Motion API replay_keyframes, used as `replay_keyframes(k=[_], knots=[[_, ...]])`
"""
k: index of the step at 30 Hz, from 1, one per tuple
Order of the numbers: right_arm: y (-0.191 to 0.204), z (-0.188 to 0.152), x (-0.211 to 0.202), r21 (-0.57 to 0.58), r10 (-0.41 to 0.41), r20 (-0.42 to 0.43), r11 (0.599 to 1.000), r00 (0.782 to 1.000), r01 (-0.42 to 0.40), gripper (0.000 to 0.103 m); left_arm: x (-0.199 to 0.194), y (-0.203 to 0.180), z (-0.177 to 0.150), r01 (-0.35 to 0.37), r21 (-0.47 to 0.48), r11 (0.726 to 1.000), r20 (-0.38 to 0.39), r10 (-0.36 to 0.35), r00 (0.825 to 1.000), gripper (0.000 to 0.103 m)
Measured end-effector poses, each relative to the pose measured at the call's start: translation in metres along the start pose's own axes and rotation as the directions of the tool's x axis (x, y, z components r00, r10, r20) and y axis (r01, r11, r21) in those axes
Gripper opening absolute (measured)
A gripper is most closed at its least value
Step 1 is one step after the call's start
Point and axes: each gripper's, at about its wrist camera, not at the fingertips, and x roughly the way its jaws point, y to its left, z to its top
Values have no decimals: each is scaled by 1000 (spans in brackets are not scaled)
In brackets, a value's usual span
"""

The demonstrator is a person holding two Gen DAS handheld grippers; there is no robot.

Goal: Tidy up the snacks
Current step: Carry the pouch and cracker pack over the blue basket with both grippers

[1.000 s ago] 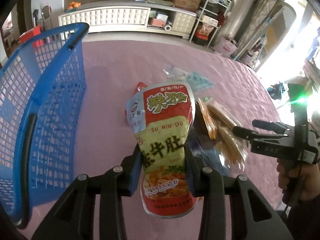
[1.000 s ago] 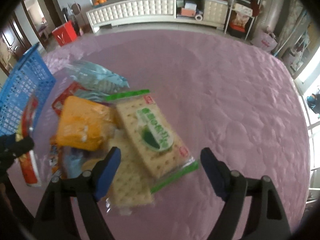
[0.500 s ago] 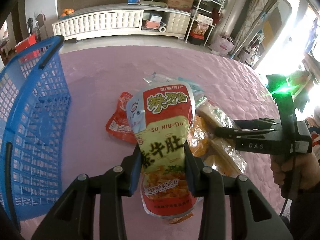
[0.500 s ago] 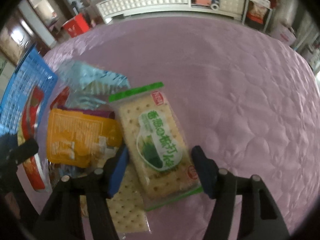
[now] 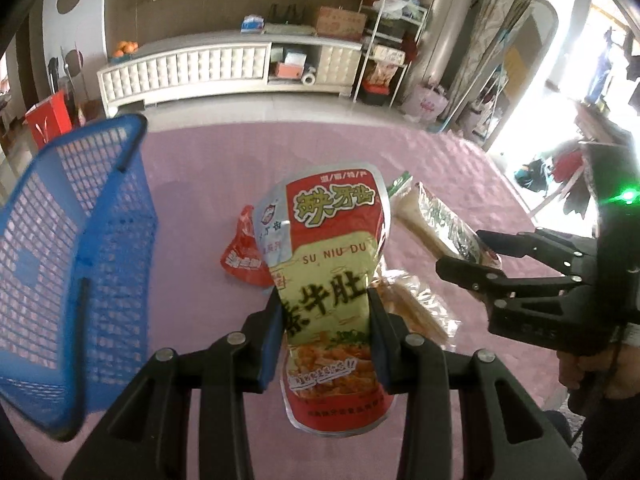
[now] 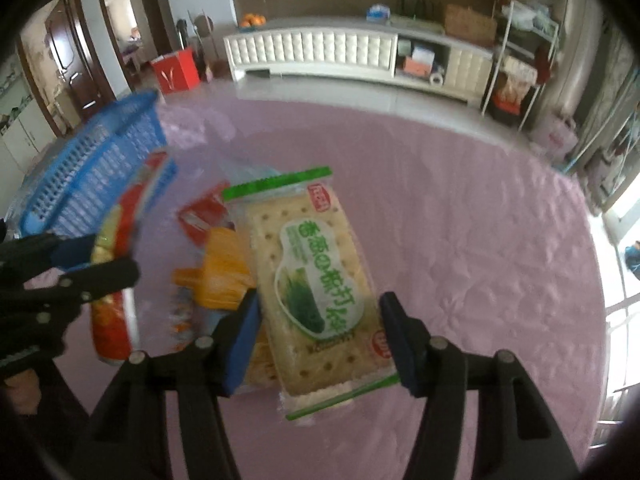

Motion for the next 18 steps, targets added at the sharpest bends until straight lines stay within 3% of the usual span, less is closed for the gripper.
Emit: replay_keyframes(k=[9, 18], knots=[[58, 15, -71, -22, -50, 149, 998, 988, 54, 64, -70, 24, -1, 17, -2, 1000, 101, -16, 995, 35], [122, 35, -91, -58, -15, 220, 998, 975, 28, 64, -138, 83, -5, -36, -16, 999, 188, 39, 981, 35]])
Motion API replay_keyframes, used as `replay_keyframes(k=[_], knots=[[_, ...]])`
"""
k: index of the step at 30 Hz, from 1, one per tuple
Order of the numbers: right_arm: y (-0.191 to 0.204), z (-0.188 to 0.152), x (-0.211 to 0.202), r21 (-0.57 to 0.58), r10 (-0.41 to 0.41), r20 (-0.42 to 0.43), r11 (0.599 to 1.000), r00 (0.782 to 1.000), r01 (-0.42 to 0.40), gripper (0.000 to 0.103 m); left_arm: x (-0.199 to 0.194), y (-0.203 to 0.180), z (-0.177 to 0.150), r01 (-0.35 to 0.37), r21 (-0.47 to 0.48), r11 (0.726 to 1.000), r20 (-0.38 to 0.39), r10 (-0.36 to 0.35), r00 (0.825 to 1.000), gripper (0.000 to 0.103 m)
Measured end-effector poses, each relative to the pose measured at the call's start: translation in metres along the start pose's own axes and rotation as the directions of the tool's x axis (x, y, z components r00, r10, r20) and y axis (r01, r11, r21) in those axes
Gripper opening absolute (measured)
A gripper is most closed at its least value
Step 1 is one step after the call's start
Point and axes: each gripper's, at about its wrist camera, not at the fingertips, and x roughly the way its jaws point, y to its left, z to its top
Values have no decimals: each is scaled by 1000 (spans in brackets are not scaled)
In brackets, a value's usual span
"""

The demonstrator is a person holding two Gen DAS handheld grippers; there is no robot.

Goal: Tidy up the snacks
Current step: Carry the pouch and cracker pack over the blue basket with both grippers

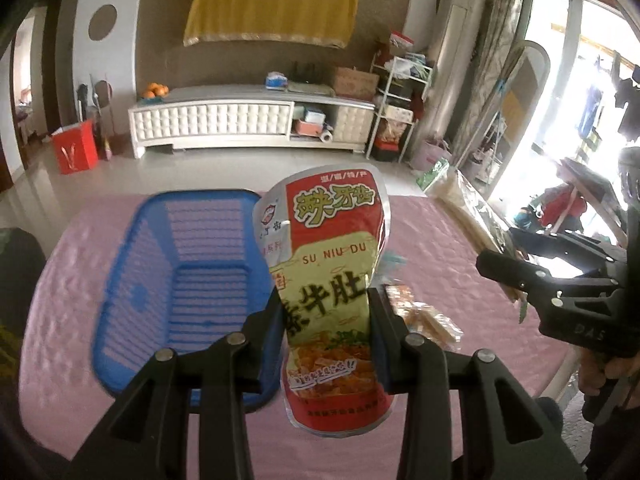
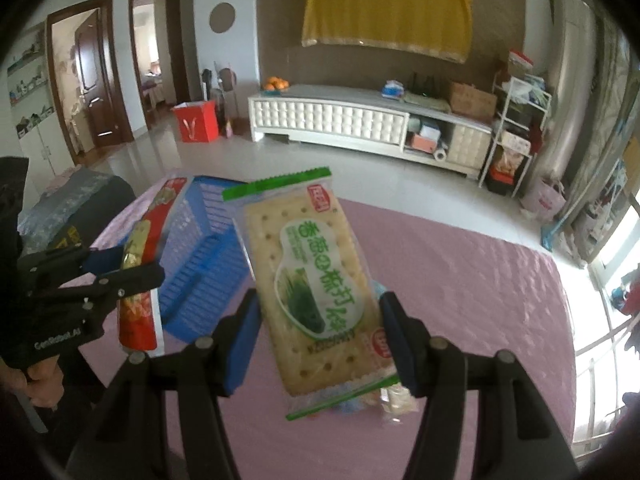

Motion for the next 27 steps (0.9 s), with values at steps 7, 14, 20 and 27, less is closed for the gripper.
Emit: replay_keyframes(k=[7, 14, 20, 27], knots=[[42, 15, 8, -15, 50, 18, 999, 999, -49, 64, -32, 45, 10, -55, 12, 998, 48, 54, 997, 35], [78, 32, 36, -10, 88, 11, 996, 996, -88, 64, -31, 85, 22, -76, 37, 996, 33, 75, 997, 35], [100, 42, 66, -7, 79, -18, 997, 997, -79, 64, -7, 113, 30, -46, 8, 999, -14, 46, 999, 35], [108, 46, 99, 25, 50, -70, 998, 996, -49, 64, 39, 128, 36, -30, 11, 1000, -88, 30, 996, 35]])
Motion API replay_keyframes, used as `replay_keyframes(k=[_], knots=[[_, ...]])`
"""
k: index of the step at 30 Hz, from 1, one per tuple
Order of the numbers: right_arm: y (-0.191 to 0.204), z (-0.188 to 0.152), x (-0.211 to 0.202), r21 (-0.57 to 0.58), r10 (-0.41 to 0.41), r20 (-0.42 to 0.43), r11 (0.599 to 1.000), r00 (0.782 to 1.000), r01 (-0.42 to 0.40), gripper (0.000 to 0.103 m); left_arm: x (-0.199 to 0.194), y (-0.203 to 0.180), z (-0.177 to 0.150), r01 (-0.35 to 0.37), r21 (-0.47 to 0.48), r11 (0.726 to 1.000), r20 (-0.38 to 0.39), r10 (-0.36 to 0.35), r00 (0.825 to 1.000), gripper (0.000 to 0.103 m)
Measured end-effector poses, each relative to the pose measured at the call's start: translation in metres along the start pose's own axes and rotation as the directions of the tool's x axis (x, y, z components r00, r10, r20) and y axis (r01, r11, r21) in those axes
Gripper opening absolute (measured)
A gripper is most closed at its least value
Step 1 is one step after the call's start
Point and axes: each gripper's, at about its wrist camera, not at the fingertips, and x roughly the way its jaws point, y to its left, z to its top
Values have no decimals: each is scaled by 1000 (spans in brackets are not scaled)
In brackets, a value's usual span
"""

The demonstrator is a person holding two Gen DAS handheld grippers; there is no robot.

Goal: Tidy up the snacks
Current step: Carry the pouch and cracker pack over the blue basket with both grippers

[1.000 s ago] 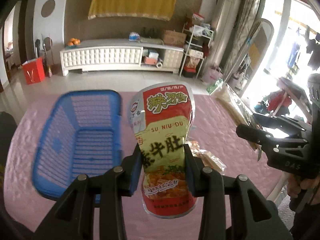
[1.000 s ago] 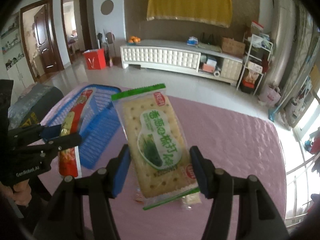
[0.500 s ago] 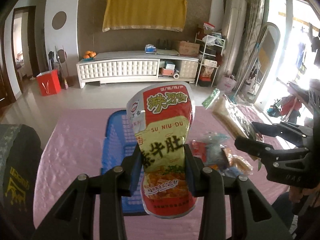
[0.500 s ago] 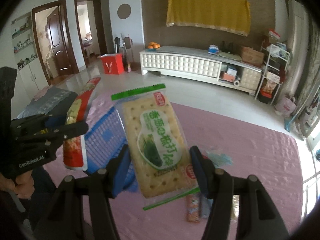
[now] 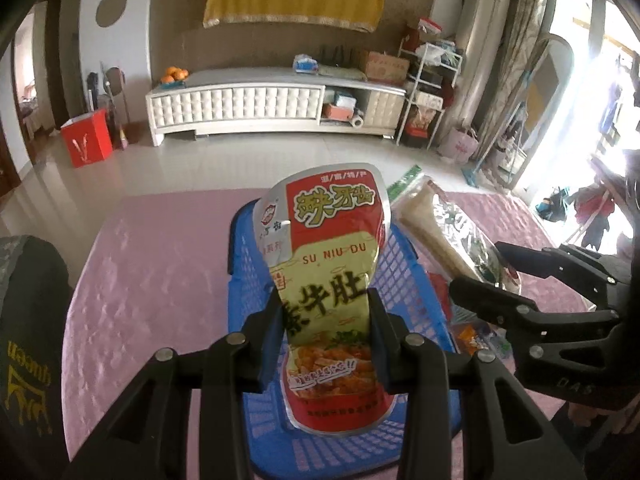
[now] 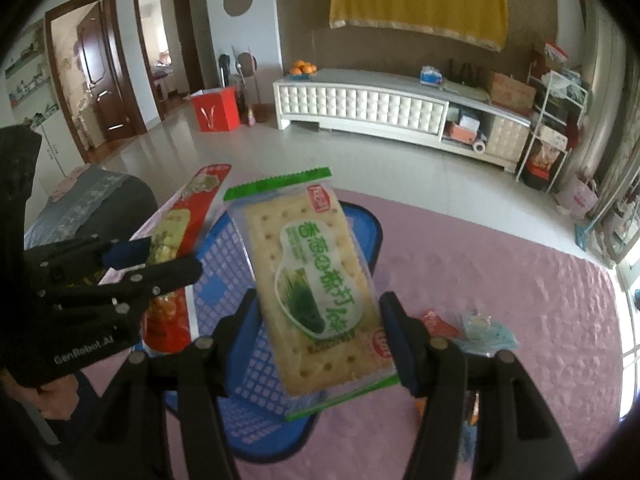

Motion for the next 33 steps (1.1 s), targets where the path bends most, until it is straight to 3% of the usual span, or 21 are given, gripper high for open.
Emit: replay_keyframes(k=[6, 12, 17, 22, 25, 27, 33], knots=[[0, 2, 20, 35, -19, -27, 999, 999, 20, 64, 28, -1, 3, -11, 42, 999, -37, 13, 999, 35], [8, 8, 34, 30, -38, -51, 999, 998, 40, 64, 47, 9, 11, 7, 23, 1000, -74, -5, 997, 36], [16, 17, 52, 23, -26, -83, 999, 996, 28, 64, 45, 11, 12, -21, 26, 999, -48, 22, 999, 36], [22, 21, 68, 6, 0, -114, 1000, 994, 0, 64, 43, 23, 13, -5, -3, 1000, -50, 4, 999, 36], [26, 20, 75, -33, -20, -127, 999, 992, 16, 69, 47, 28, 10, -5, -17, 1000, -63, 4, 998, 36], [26, 19, 76, -56, -61, -123, 997, 991, 54, 82, 48, 29, 9, -4, -31, 1000, -71, 2, 998, 36], [12, 13, 64, -10, -17, -110, 1000, 994, 16, 98, 39, 29, 4, 7, -31, 999, -72, -9, 997, 36]])
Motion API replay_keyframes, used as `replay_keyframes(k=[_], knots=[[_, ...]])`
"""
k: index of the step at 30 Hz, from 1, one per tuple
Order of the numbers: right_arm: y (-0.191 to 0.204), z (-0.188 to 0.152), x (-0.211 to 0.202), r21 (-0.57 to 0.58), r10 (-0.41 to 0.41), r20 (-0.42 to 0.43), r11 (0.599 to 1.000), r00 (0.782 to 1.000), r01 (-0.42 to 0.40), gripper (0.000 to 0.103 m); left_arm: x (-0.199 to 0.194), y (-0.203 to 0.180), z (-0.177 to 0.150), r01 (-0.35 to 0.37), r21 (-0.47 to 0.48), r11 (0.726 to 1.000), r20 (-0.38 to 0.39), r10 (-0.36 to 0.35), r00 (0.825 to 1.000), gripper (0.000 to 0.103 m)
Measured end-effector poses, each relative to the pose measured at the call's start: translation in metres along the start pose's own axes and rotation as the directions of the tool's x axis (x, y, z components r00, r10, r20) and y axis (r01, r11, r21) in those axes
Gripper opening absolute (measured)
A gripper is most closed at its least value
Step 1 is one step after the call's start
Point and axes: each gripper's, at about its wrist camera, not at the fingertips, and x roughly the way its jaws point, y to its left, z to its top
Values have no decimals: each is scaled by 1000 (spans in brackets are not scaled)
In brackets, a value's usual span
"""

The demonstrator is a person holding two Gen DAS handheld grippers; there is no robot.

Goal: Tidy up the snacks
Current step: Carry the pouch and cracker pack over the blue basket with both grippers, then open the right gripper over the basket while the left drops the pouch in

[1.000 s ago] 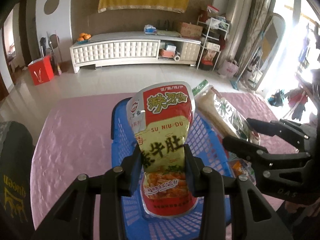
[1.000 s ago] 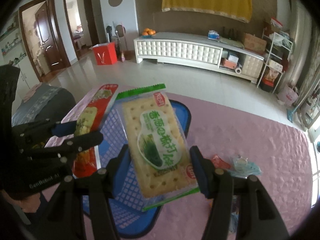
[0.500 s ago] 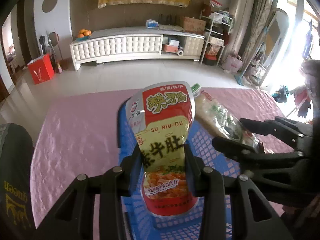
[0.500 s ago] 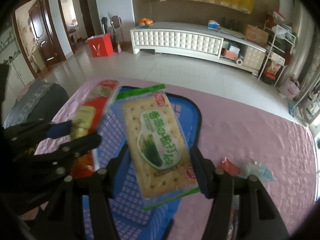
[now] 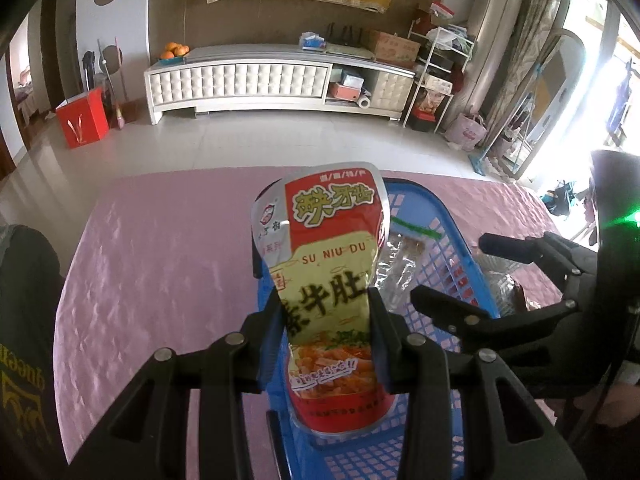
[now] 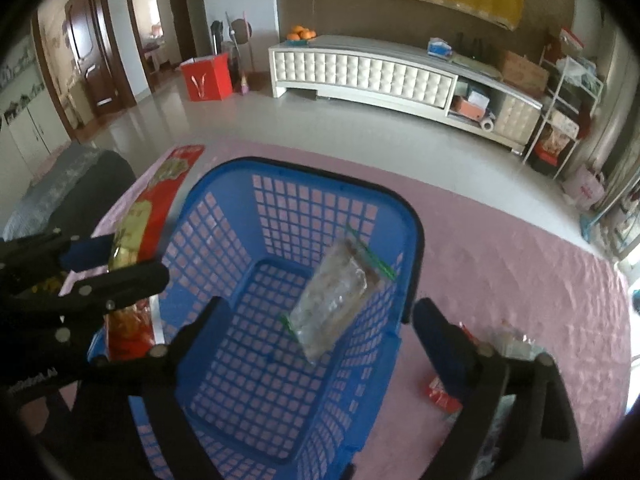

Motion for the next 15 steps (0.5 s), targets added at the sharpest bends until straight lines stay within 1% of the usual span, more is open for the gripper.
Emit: replay_keyframes(k=[4, 8, 15], knots=[[-9, -3, -12, 30, -1, 16, 1000, 1000, 1, 99, -4, -7, 0, -16, 17, 1000, 4, 16, 1000, 36], [-16, -4, -25, 45, -8, 38, 999, 999, 7, 99, -7, -15, 3, -14, 30, 999, 8, 14, 1000, 36], [-24, -2, -31, 59, -39, 54, 998, 998, 36, 99, -3, -29, 9, -12, 64, 998, 2, 12, 1000, 37]])
